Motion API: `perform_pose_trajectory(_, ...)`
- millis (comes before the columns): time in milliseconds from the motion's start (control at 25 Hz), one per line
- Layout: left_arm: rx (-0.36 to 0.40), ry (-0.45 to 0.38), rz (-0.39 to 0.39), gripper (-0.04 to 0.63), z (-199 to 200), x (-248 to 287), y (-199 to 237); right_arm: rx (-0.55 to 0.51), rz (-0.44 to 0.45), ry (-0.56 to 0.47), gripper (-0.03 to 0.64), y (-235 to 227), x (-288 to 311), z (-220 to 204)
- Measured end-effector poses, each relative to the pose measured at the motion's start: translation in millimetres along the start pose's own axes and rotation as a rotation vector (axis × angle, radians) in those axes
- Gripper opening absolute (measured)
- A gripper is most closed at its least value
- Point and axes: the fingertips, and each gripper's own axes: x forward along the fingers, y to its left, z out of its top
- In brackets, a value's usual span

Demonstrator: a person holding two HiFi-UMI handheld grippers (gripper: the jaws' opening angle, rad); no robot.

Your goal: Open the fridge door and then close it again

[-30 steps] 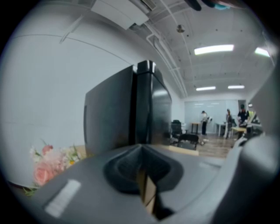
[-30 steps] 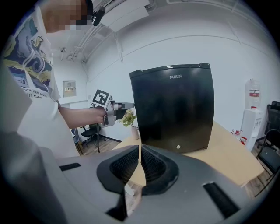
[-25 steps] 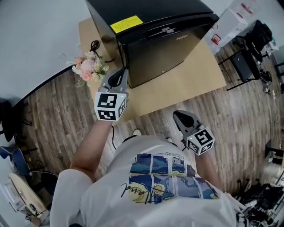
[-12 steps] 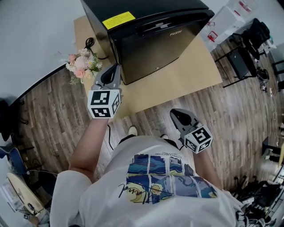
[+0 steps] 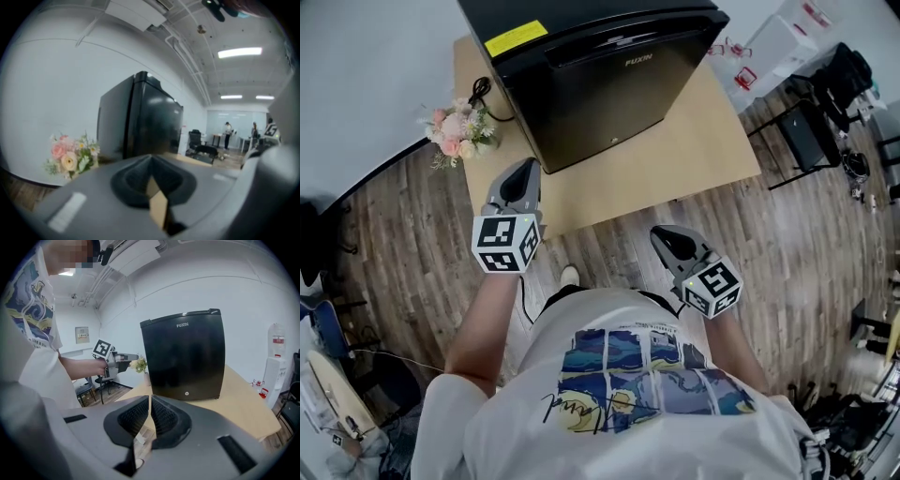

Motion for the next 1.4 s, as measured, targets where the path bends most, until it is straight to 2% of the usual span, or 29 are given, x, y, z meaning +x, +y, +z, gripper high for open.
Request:
perform_pose_trajectory(200,-0.055,0.031,-0.045,0.008,-23,-23,-69,-0.059,0.078,-0.002,0.023,-16,-25,-1)
perform_pose_trajectory(520,-0.069,0.107,-0.132,0.008,-64,-58,-195,-0.095,0.206,0.005,0.023,-26,-67,-30)
perform_pose_trajectory(720,-0.087,0.123,-0.124,0.008,-77,-73,-252,-0.119,0.284,0.018,0.023,-27,-98,-48)
perform_pose_trajectory(880,-0.076,0.136,-0.104,0.008,-85,-86,-287,-0.133,0.326,0.019,0.023,-26,-124,-59)
perform_pose_trajectory(1120,-0.151,0.129,-0.083,0.008,-85,-97,-315,-0.122,0.339,-0.001,0.023,-31,-151,-66)
perform_pose_trajectory(1400,-0.106,0.125,-0.056,0.008,-90,-107,-338,-0.137,0.370,-0.034,0.023,-27,-167,-71)
